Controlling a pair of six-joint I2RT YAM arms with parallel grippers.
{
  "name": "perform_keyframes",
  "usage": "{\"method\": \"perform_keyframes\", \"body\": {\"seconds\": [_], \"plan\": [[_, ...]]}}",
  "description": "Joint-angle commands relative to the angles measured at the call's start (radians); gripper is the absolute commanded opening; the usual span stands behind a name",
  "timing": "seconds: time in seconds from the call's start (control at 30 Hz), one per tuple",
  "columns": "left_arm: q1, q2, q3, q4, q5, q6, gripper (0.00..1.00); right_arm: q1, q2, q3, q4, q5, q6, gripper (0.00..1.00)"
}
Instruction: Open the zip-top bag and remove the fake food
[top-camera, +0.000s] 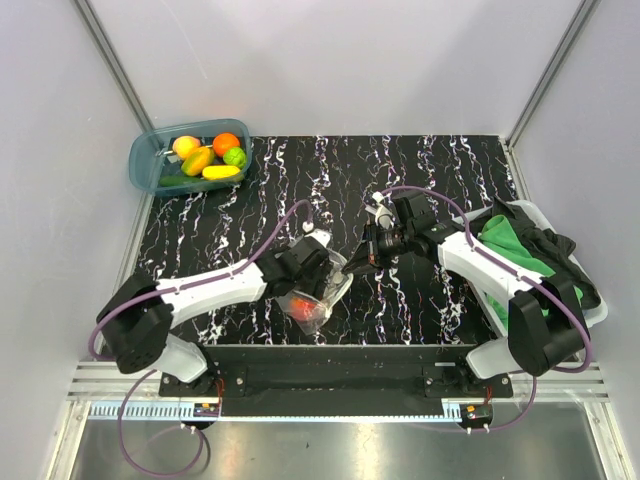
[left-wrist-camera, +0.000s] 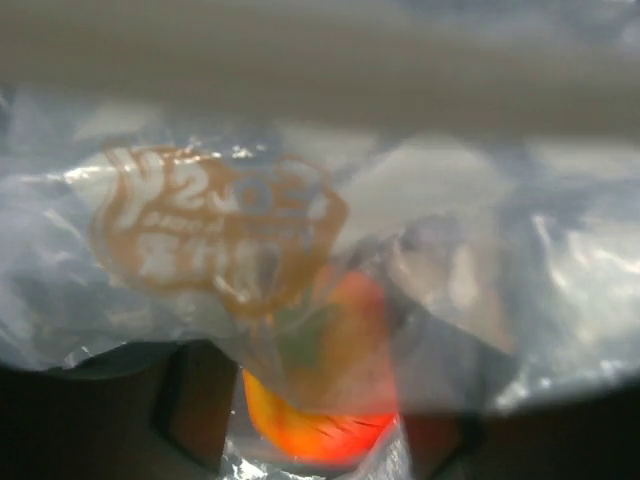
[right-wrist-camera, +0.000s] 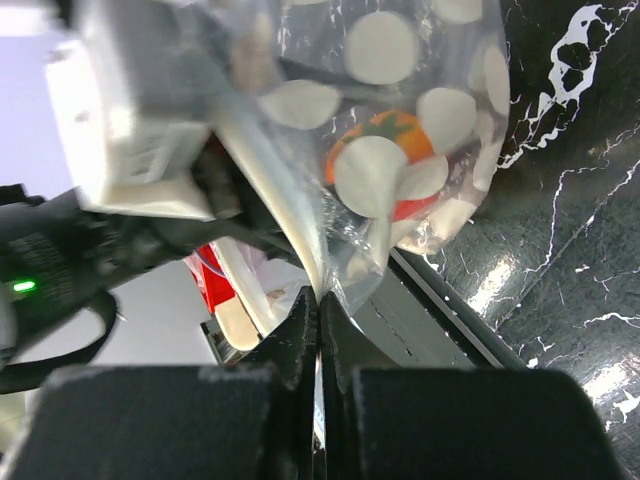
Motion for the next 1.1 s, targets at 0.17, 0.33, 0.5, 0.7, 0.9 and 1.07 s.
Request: {"method": "perform_keyframes", "body": {"seconds": [0.17,0.33,0.5,0.7,0.9,1.07], "plan": [[0.003,0.051,0.01,-0.015,0.071,-0.034,0.89,0.004,-0.041,-0.002,-0.009,-0.012,-0.006,0.0],[0.003,0.04,0.015,-0.047,0.146,-0.028,0.96,0.004,-0.039,0.003,-0.009,-0.008,-0.009,0.0],[0.003,0.043,0.006,-0.074,0.178,-0.048,0.99,0.004,-0.037,0.001,-0.009,-0.008,-0.017,0.0],[0.003,0.055,0.003,-0.056,0.175,-0.041,0.59,0.004,-0.039,-0.001,-0.009,-0.008,-0.02,0.0],[0.003,-0.058,0.058,-0.055,0.16,-0.007,0.34,0.004,-0.045,-0.005,-0.018,0.01,-0.038,0.0],[0.003,-0.167,0.104,-0.047,0.197,-0.001,0.12,0.004,-0.034,0.015,-0.049,0.053,-0.073,0.0]]}}
